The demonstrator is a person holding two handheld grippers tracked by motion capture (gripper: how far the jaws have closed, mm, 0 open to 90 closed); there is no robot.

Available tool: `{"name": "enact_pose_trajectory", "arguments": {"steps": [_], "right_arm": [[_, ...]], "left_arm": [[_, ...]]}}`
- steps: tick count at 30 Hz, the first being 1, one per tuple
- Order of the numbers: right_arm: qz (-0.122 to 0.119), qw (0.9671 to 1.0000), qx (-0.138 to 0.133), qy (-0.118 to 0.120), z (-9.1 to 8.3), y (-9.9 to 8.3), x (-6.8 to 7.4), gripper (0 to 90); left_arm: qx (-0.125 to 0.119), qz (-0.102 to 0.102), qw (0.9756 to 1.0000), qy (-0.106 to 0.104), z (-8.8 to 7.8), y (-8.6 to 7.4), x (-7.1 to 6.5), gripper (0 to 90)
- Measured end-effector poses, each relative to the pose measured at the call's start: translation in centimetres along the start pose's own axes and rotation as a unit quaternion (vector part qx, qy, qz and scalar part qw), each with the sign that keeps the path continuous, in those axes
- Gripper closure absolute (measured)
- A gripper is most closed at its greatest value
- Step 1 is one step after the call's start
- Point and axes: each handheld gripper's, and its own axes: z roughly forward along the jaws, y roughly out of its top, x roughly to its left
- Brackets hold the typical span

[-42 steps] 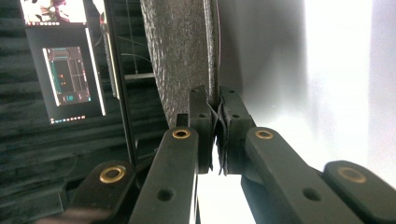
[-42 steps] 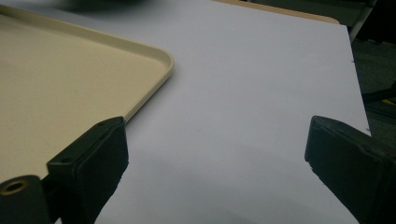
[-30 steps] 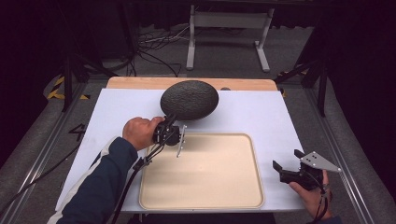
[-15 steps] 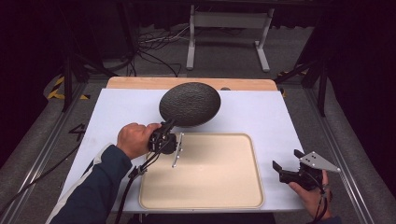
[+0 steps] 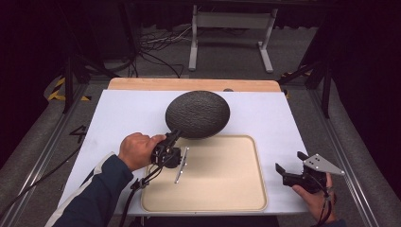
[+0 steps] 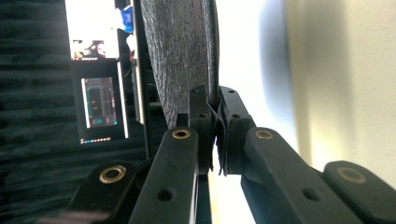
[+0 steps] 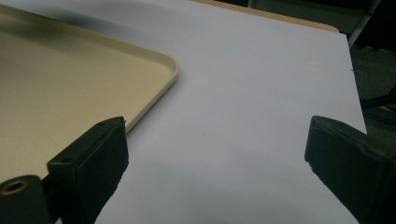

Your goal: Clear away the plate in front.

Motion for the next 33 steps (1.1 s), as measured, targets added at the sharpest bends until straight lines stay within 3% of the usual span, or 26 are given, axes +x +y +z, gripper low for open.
{"name": "enact_pose_trajectory", "arguments": {"steps": [4,13,17,24,26,33], "right_arm": [[0.0,1.0,-0.001,0.001,0.0,0.0,0.0,6.6],[0.0,1.0,-0.001,0.005,0.0,0.1,0.1,6.7],[0.0,1.0,-0.001,0.006,-0.1,0.1,0.1,6.7],[0.0,0.9999,-0.002,0.01,-0.1,0.2,0.2,6.7],[0.002,0.9999,-0.002,0.01,-0.1,0.1,0.1,6.7],[-0.001,0.9999,-0.002,0.01,-0.1,0.1,0.2,6.7]], "left_arm": [[-0.017,-0.016,0.9997,-0.011,-1.0,0.3,-0.6,85.8],[-0.042,0.009,0.999,-0.012,-3.4,1.4,-2.2,85.2],[-0.058,0.018,0.9979,-0.022,-4.4,1.8,-2.9,85.0],[-0.062,0.026,0.9972,-0.033,-5.3,2.1,-3.4,85.0],[-0.062,0.016,0.9972,-0.039,-5.6,2.1,-3.9,84.9],[-0.073,0.028,0.9959,-0.045,-6.1,2.6,-4.8,84.5]]}}
